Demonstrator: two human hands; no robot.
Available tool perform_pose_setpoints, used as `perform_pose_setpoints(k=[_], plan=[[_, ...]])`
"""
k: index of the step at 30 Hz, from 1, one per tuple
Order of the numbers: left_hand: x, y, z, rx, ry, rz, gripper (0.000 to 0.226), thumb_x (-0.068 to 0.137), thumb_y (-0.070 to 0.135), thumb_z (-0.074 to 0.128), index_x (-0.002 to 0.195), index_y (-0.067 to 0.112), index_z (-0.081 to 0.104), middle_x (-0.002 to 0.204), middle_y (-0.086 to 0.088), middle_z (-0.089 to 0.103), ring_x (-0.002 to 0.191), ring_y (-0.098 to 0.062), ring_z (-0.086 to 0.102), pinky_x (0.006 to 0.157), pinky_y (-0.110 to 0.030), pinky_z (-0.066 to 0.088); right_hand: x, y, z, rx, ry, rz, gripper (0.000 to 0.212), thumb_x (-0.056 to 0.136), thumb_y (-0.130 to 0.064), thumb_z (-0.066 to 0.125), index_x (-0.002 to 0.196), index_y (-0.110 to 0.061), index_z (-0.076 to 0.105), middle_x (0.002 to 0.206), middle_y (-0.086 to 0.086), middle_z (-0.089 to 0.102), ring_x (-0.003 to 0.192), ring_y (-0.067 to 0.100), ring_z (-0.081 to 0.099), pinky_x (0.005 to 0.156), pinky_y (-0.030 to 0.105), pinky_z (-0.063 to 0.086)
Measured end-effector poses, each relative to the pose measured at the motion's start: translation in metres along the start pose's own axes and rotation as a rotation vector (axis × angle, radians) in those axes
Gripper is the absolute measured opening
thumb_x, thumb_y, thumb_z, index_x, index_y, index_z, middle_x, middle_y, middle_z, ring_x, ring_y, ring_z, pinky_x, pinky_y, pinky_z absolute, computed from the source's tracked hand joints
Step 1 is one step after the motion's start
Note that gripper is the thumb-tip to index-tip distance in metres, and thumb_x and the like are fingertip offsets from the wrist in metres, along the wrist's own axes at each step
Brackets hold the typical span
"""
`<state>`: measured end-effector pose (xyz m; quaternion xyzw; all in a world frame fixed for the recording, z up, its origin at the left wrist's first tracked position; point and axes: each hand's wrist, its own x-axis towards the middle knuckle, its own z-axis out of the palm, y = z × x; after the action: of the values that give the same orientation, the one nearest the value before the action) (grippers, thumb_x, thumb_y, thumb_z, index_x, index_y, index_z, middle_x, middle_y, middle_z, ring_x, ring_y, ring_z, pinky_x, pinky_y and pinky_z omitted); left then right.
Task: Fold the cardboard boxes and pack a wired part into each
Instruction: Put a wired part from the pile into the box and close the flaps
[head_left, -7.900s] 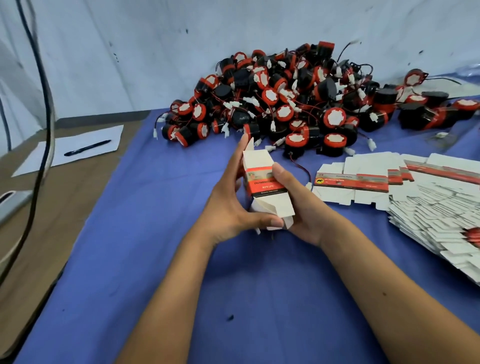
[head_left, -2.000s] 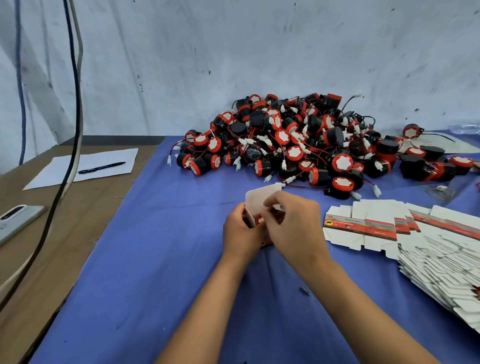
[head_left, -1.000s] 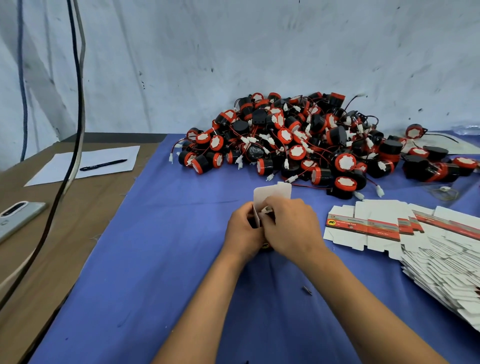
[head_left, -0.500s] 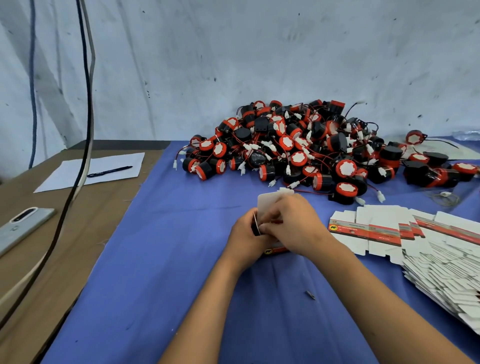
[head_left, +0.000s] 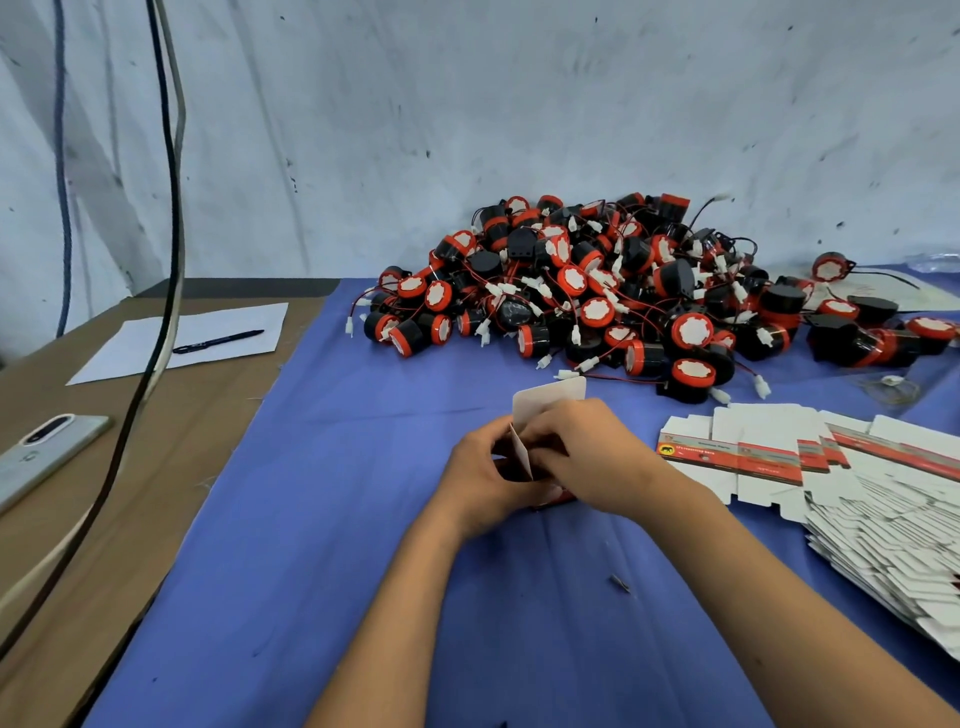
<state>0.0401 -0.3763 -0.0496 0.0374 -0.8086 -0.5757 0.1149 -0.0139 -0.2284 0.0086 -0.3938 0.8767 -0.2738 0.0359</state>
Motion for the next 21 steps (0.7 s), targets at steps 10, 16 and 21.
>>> perform_pose_setpoints(k=[10,16,21], plan=[[-0.001,0.001,-0.001,-0.004,-0.014,-0.007,0.045,0.067,0.002,0.092,0.105,0.017,0.072,0.097,0.000,0.076,0.093,-0.024,0.071,0.085,-0.046,0.062,0.002,-0.002,0.009,-0.160,0.080,0.042,0.019,0.084,-0.004,0.058,0.076,-0.011,0.074,0.077,0.007,0.069,0.074,0.027,0.062,0.067,0.044,0.053],[-0.002,0.001,-0.005,-0.030,-0.038,0.023,0.053,0.065,0.009,0.096,0.110,0.022,0.072,0.102,0.002,0.076,0.098,-0.022,0.072,0.094,-0.041,0.059,-0.011,0.017,0.007,-0.186,-0.006,-0.137,0.024,0.098,-0.020,0.059,0.079,-0.016,0.073,0.091,-0.007,0.047,0.095,0.007,0.036,0.079,0.018,0.027],[0.000,-0.002,-0.007,-0.032,-0.031,0.019,0.053,0.069,0.001,0.092,0.114,0.019,0.071,0.105,0.001,0.077,0.101,-0.017,0.072,0.098,-0.040,0.057,-0.026,0.020,0.003,-0.106,0.128,-0.211,0.025,0.102,-0.023,0.057,0.088,-0.016,0.077,0.103,-0.007,0.055,0.106,0.009,0.043,0.092,0.022,0.036]])
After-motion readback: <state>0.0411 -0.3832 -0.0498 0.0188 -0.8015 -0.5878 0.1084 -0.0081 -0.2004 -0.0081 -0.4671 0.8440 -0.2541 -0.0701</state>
